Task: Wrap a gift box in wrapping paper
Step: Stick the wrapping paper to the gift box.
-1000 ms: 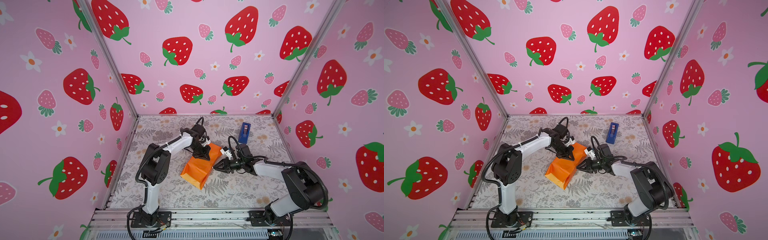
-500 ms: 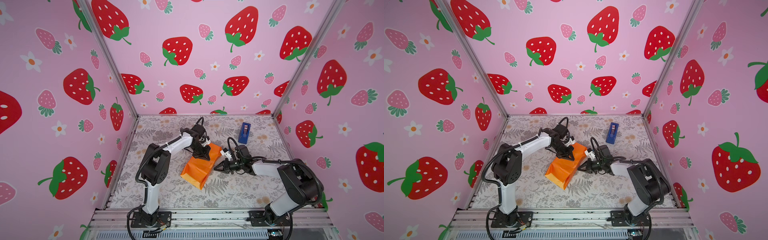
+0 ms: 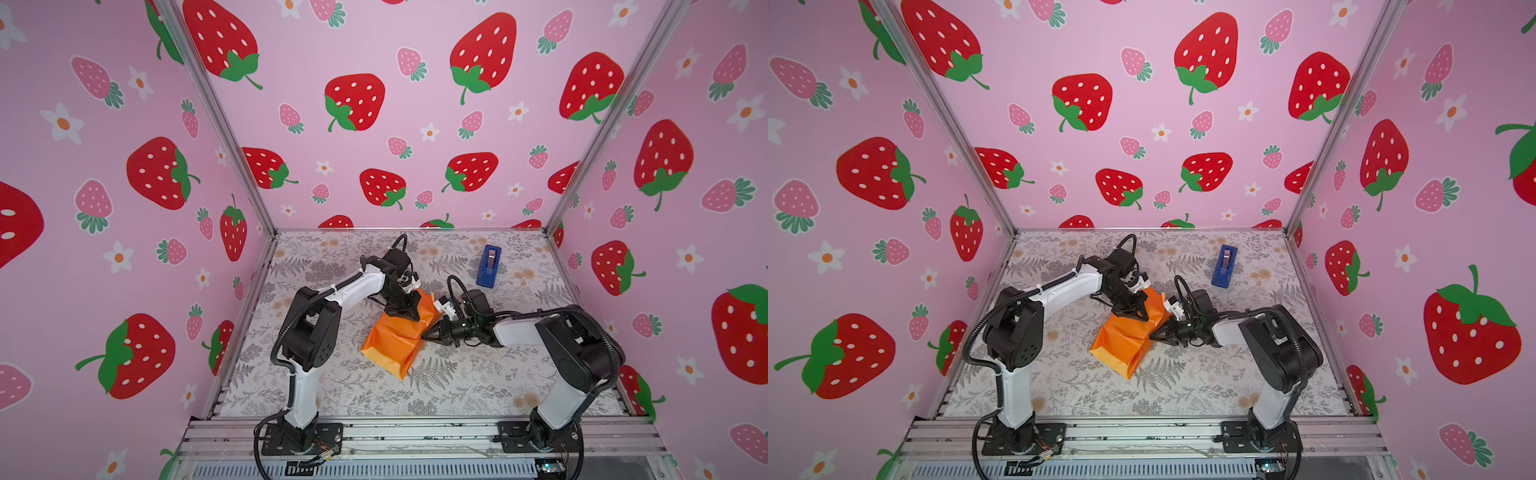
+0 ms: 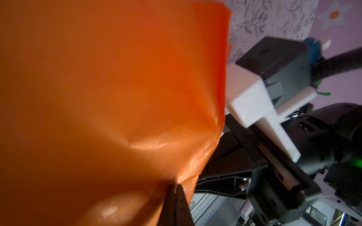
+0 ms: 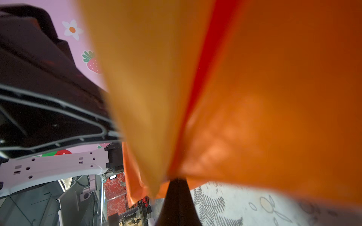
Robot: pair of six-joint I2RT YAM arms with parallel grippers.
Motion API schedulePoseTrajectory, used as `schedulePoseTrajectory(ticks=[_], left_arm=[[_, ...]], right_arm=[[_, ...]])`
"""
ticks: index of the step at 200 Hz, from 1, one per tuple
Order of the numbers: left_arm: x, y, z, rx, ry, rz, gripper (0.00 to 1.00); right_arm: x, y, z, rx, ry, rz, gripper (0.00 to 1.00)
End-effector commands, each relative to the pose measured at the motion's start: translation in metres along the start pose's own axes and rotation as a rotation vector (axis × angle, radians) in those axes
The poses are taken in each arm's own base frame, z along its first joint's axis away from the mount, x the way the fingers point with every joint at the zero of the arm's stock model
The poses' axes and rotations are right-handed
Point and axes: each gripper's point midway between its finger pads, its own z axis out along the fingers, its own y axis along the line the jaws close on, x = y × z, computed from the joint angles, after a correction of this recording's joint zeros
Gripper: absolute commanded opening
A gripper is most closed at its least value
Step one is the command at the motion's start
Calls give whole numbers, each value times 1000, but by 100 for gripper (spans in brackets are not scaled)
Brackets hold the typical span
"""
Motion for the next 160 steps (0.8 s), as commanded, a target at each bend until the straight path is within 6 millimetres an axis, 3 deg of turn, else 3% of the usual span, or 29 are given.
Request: schedulePoseTrajectory(ticks=[1,22,52,71,113,128,160], left_arm=[[29,47,14,-167,113,-90,0],[30,47,12,-171,114,-85,0],[31,48,12,-174,116,-87,0],[31,48,11,-174,116,-88,0],[29,46,9,-177,113,-80,0],[28,46,9,-177,113,-81,0],[27,46,8,-177,110,-82,0]], right_arm=[[-5,-23,7,95,-33,64,3],[3,-42,4,193,-24,102,9],[9,-57,-16,345,-54,115,16],[6,-46,-28,365,-89,88,17],[0,20,-31,138,-154,22,3],[0,27,-22,111,-136,19,1],[-9,13,-13,134,-153,46,0]])
